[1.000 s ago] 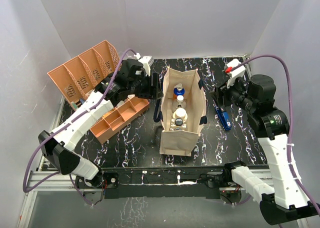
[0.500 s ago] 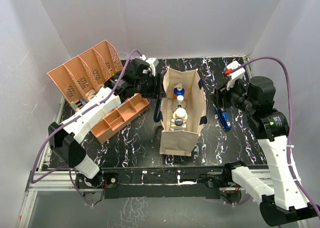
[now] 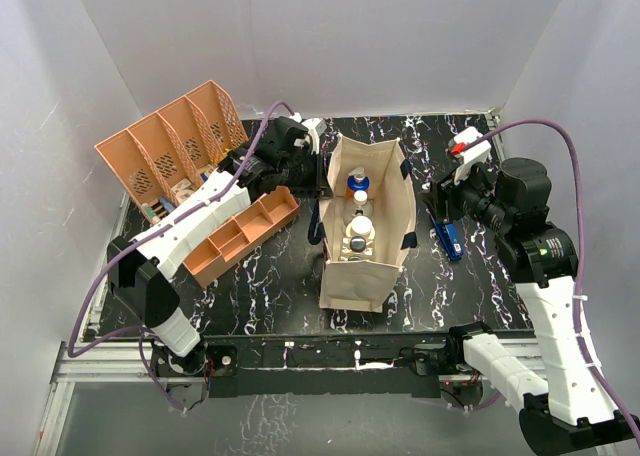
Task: Place the personal care products into the canvas bag
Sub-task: Adjust the canvas bag at the center of the board.
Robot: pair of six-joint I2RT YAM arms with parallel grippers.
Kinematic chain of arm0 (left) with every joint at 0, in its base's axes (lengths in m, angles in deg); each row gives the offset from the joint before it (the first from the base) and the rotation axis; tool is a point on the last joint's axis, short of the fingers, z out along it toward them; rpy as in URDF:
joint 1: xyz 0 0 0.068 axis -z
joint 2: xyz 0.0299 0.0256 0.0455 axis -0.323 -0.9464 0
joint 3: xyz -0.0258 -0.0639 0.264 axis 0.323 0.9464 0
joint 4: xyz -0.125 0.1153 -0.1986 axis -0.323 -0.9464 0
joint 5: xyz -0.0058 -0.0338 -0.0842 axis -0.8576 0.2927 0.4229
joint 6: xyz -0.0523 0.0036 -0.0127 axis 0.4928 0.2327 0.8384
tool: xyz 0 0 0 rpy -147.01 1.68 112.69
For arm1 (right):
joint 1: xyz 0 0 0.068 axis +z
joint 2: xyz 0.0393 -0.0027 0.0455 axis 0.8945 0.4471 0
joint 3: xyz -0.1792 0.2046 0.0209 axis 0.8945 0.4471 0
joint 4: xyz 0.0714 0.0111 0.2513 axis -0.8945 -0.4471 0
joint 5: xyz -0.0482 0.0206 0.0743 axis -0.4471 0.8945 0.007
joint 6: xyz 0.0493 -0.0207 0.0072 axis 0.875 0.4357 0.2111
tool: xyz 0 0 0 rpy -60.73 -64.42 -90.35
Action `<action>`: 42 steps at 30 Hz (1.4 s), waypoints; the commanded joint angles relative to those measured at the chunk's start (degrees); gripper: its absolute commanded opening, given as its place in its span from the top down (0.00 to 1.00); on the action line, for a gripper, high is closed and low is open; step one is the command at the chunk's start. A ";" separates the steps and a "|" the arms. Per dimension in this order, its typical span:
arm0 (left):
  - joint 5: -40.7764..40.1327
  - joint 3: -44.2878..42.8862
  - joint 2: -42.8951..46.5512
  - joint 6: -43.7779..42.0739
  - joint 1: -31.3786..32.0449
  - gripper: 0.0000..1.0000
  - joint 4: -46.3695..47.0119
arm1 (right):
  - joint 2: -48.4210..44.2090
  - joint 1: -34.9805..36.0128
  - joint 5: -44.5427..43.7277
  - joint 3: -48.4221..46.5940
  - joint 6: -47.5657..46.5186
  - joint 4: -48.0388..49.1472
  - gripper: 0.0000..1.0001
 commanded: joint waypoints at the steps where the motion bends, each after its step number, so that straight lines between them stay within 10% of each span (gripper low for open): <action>1: 1.22 -3.53 0.50 0.23 0.26 1.00 1.11 | -0.26 -0.21 0.59 -0.27 0.49 2.24 0.47; 29: 0.12 1.08 4.90 -1.99 0.17 1.00 2.27 | 5.94 -0.24 5.32 7.30 12.16 5.32 0.39; 42: 0.69 1.85 6.08 -2.75 -0.17 1.00 3.07 | 10.38 -0.63 6.77 4.45 16.04 7.02 0.92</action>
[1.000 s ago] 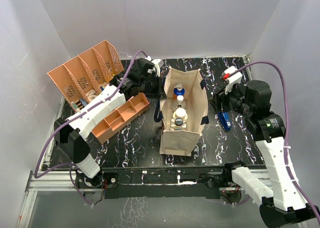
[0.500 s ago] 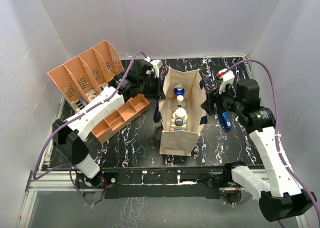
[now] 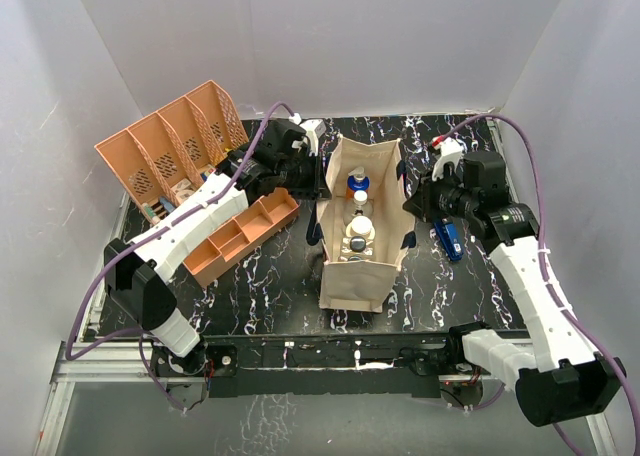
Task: Place the personal care products into the canvas bag
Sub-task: Adjust the canvas bag at the center of the board.
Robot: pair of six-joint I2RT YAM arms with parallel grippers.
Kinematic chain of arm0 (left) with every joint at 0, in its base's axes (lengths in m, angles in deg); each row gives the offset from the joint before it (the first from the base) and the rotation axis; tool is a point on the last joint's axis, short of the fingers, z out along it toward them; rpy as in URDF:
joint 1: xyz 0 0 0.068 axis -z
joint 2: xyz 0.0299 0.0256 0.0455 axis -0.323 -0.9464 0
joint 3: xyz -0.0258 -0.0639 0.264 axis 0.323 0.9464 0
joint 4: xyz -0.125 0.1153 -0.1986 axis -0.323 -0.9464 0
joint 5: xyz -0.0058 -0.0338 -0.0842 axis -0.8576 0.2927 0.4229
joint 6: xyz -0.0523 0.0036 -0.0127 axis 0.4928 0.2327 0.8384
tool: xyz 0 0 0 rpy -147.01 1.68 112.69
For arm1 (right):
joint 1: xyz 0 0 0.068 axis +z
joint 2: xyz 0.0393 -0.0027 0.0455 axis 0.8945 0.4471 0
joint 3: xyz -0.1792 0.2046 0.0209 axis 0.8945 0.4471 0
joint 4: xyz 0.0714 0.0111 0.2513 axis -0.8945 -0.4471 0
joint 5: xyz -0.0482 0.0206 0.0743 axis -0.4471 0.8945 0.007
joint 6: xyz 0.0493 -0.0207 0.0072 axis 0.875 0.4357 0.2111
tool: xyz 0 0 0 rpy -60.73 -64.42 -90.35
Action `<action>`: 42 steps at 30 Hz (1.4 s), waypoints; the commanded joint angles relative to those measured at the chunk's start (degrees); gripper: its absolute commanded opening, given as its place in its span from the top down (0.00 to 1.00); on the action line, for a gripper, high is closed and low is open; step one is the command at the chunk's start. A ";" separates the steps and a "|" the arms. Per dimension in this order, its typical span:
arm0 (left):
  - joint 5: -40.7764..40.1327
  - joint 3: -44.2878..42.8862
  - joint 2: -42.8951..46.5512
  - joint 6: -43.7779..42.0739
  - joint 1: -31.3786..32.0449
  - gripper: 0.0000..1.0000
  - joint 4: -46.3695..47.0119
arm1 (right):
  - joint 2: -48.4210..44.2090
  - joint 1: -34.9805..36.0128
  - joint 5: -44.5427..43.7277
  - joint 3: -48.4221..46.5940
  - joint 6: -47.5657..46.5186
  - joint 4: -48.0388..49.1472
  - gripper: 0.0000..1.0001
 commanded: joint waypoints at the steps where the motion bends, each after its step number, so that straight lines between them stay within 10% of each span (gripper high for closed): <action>1: 0.76 0.68 5.38 -0.71 -0.29 1.00 2.04 | 1.19 -0.65 1.80 -3.89 1.92 4.59 0.92; 29: 2.55 -0.03 9.34 1.01 -3.81 1.00 1.86 | 5.83 -0.95 2.02 -17.09 -1.83 4.87 0.82; 34: 3.32 0.49 11.01 -0.54 -4.21 0.65 2.69 | 7.42 -0.89 0.01 -20.42 -4.80 3.75 0.78; 42: 1.67 -0.22 13.34 -3.65 -6.34 0.47 2.68 | 10.61 -0.88 -1.64 -24.77 -9.93 -2.15 0.69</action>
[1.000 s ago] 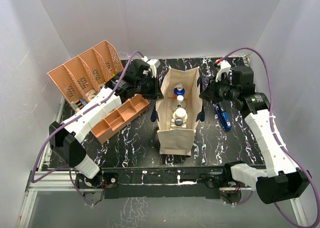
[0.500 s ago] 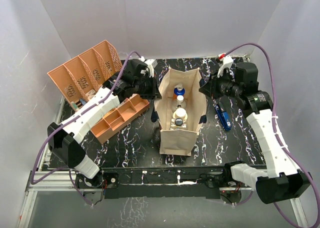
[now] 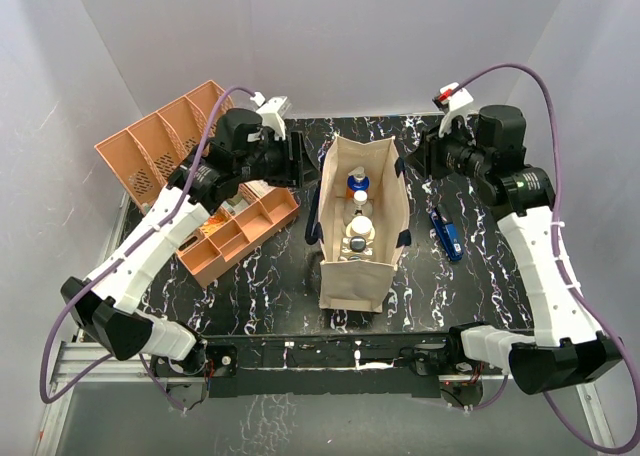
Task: Place the personal care products into the canvas bag
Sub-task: Adjust the canvas bag at the center of the board, then reset both arms
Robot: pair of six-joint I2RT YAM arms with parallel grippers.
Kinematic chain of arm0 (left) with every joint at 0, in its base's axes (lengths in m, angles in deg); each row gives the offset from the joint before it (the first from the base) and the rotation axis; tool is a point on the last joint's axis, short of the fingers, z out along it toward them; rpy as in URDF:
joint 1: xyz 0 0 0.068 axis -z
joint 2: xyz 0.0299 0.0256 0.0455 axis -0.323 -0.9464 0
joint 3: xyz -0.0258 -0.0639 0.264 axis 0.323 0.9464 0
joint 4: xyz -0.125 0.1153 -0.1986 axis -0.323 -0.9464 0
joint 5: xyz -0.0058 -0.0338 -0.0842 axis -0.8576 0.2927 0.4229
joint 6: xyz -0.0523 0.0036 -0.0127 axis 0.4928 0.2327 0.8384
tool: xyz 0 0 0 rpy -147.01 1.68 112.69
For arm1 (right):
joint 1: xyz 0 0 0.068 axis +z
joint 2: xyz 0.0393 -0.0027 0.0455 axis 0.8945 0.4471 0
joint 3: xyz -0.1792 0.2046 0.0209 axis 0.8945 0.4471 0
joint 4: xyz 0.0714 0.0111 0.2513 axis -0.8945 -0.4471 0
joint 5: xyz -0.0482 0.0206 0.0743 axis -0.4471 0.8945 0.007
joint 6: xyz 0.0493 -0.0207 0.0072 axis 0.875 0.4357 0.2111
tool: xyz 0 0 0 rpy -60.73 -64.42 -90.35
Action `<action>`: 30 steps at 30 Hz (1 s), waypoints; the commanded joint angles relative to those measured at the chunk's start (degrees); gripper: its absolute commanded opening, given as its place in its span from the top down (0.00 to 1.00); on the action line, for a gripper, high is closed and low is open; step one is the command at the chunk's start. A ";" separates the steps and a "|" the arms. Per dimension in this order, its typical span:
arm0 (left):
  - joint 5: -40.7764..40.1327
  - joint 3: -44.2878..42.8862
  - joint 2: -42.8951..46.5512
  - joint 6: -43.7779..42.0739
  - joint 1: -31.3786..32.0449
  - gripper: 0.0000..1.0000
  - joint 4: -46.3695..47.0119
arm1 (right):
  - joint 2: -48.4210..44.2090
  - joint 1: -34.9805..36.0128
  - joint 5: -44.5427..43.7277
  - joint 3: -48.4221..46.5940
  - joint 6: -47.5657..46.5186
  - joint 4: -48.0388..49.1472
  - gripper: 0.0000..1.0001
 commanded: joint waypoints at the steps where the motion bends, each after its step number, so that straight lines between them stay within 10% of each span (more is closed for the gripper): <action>1: -0.86 -1.98 2.01 -2.88 -2.27 0.44 0.00 | 2.90 -0.25 -2.19 -6.45 -4.52 -4.18 0.67; 6: -6.77 -3.96 4.10 -9.93 -7.06 0.32 -0.06 | 10.43 -0.25 -4.14 -17.14 -7.32 -14.81 0.53; 12: -21.34 -6.80 4.28 -30.26 -8.88 0.03 -0.44 | 17.35 -0.46 -7.94 -25.00 -11.34 -22.53 0.03; 30: -34.25 4.32 12.75 -34.47 -11.94 0.03 7.46 | -2.04 -3.87 -18.68 -4.99 -7.19 3.22 0.01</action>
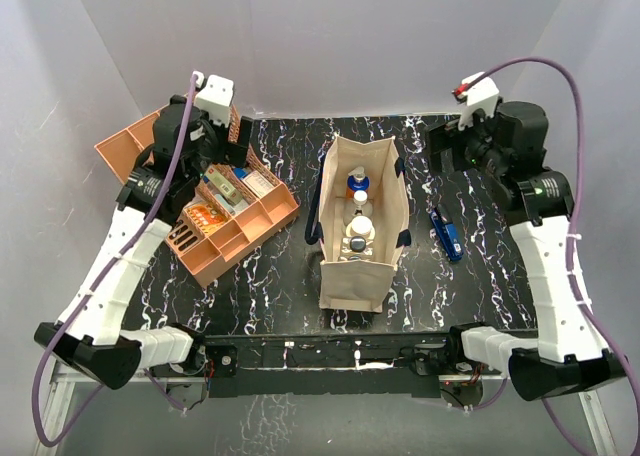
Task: Place the personal care products into the canvas bag
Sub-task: Reset both arms
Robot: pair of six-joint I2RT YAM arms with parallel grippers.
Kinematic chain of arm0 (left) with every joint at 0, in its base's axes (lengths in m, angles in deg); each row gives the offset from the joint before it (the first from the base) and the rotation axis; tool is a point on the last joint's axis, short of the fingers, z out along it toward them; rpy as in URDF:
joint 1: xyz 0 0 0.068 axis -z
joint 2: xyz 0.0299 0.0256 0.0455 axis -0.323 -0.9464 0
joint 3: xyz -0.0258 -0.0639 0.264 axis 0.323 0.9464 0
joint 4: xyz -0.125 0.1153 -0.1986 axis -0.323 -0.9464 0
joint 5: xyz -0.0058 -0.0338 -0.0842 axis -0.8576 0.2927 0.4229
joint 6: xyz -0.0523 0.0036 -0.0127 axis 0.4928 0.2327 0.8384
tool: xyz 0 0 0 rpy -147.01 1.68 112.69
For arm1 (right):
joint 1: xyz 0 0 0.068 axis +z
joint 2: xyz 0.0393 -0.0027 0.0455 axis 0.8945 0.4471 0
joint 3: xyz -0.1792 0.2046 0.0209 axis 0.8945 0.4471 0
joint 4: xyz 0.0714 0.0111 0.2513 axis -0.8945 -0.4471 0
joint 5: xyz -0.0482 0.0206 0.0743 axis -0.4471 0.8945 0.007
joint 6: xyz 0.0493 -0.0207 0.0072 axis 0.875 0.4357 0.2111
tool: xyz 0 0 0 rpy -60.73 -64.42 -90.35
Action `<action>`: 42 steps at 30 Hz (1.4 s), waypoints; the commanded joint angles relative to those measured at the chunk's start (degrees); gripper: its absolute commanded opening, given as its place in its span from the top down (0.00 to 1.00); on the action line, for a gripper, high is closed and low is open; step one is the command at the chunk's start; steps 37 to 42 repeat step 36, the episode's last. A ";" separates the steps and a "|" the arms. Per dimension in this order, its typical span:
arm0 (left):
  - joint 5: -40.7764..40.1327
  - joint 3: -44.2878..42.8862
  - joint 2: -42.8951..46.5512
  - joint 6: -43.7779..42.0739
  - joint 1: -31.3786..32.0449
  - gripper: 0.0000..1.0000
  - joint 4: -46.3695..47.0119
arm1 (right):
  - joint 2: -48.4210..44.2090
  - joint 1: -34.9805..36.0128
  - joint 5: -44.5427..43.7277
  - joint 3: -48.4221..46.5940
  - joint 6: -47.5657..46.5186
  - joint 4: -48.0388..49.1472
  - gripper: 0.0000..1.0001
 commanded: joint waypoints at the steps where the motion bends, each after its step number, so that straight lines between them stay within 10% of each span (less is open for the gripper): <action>1: -5.87 7.03 5.08 2.66 -2.31 0.03 7.52 | -2.11 -4.27 -3.69 0.33 1.49 8.44 0.01; 9: 6.14 12.51 10.68 6.64 -12.30 0.03 12.25 | -7.75 -12.35 1.36 1.79 3.59 11.78 0.01; 42: 10.73 8.38 8.93 5.53 -14.65 0.03 6.29 | -12.35 -17.31 2.52 7.87 4.69 13.16 0.01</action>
